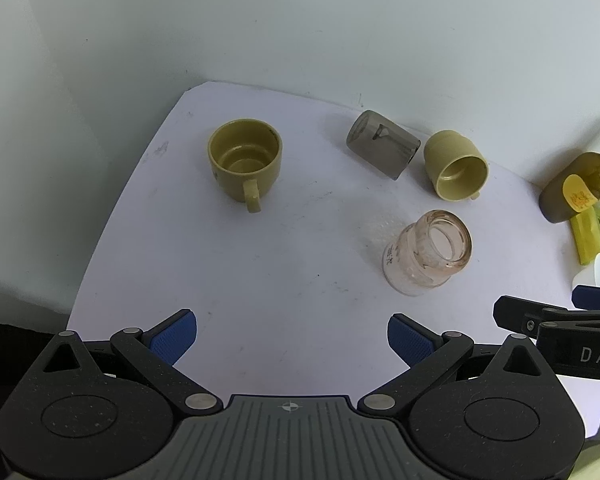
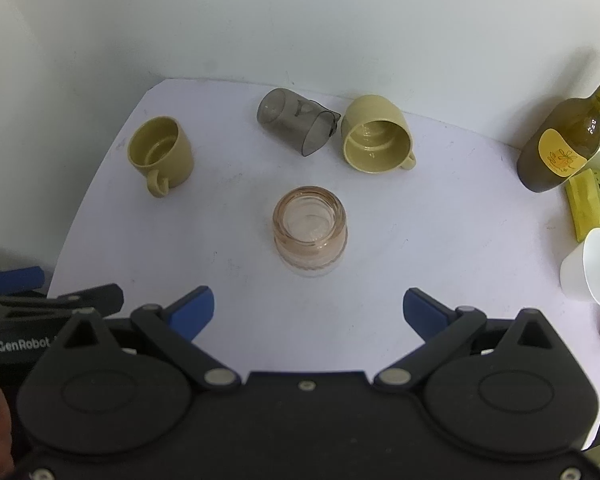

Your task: Flip cup upright

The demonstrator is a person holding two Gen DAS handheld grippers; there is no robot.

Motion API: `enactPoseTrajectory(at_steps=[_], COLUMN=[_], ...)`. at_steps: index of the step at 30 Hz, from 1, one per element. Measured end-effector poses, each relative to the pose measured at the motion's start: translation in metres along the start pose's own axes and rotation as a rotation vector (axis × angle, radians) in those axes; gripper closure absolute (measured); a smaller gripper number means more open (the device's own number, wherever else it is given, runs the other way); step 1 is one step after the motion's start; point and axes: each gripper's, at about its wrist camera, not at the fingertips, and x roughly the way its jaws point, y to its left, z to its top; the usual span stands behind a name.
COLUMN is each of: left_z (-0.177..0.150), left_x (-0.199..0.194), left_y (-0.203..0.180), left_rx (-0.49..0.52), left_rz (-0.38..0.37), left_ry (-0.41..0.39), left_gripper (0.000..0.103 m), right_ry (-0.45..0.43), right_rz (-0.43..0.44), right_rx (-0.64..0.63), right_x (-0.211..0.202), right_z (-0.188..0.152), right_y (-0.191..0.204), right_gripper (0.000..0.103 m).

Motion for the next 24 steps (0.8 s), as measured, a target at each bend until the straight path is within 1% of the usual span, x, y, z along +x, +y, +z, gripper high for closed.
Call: enactPoseTrajectory(at_steps=[6,24], left_z=[0.0024,0.0075], left_x=[0.0004,0.0018], left_y=[0.0022,-0.0002], left_rx=[-0.002,0.001], left_rz=[0.006,0.011], left_ry=[0.003,-0.003], left_gripper=[0.000,0.000], right_ry=[0.004,0.015], right_rz=[-0.001,0.004], right_rx=[-0.030,-0.043], right_x=[0.0020,0.0052], right_z=[0.0011,0.0054], right_y=[0.0077,0.0079], right_gripper=[0.001,0.001])
